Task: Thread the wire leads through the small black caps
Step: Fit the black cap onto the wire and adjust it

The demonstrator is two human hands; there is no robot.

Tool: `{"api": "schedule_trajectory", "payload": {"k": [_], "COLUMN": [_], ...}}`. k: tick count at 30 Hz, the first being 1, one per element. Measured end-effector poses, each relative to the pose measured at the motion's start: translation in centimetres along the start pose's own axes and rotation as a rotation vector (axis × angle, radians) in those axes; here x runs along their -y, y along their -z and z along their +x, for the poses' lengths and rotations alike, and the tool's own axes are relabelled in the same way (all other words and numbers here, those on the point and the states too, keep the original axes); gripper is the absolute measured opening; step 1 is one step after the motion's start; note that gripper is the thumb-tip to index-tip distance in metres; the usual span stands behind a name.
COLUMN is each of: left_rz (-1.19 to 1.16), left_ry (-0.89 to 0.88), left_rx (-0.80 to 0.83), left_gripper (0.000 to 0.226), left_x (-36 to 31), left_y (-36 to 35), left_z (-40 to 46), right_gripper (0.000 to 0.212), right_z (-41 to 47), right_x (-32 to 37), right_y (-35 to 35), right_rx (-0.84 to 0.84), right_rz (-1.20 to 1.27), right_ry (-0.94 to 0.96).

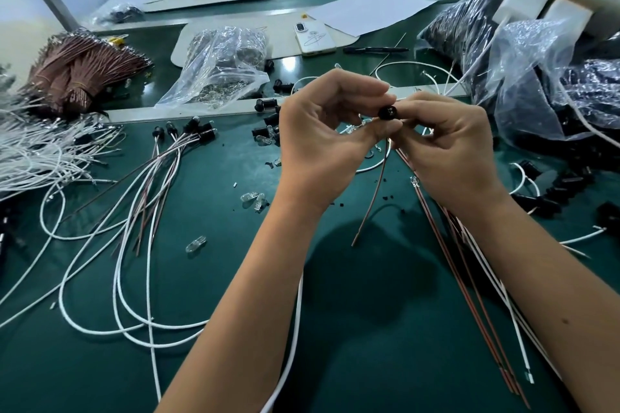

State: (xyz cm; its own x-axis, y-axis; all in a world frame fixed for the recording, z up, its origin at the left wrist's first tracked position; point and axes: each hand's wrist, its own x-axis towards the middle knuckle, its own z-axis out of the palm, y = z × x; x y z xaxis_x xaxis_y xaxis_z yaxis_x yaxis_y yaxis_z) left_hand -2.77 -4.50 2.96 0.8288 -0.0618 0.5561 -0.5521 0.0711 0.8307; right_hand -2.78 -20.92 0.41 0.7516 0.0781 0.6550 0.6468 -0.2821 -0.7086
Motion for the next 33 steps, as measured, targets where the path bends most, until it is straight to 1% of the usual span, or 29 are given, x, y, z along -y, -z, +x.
{"api": "schedule_trajectory", "payload": {"k": [3, 4, 9, 17, 23, 26, 33], "left_rz": [-0.002, -0.008, -0.03, -0.077, -0.076, -0.078, -0.083], "left_ry": [0.0, 0.001, 0.015, 0.011, 0.008, 0.006, 0.01], "left_rx": [-0.014, -0.017, -0.01, -0.025, -0.02, -0.017, -0.028], "left_gripper": [0.035, 0.035, 0.035, 0.037, 0.036, 0.036, 0.035], "left_x": [0.08, 0.11, 0.05, -0.16, -0.4, -0.4, -0.43], "left_y": [-0.01, -0.01, -0.06, -0.01, 0.06, -0.02, -0.07], "left_z": [0.01, 0.01, -0.03, -0.04, -0.08, -0.13, -0.26], "right_gripper": [0.014, 0.014, 0.024, 0.012, 0.013, 0.017, 0.016], "right_z": [0.04, 0.02, -0.07, 0.01, -0.02, -0.05, -0.14], "right_x": [0.11, 0.15, 0.02, -0.06, -0.02, -0.14, -0.34], "right_y": [-0.08, -0.12, -0.19, -0.01, 0.02, 0.06, 0.1], "right_rx": [0.008, 0.011, -0.025, -0.003, -0.017, -0.022, -0.012], "right_rz": [0.042, 0.069, 0.122, 0.058, 0.054, 0.036, -0.002], "right_ry": [0.008, 0.004, -0.034, 0.001, 0.017, 0.017, 0.004]}}
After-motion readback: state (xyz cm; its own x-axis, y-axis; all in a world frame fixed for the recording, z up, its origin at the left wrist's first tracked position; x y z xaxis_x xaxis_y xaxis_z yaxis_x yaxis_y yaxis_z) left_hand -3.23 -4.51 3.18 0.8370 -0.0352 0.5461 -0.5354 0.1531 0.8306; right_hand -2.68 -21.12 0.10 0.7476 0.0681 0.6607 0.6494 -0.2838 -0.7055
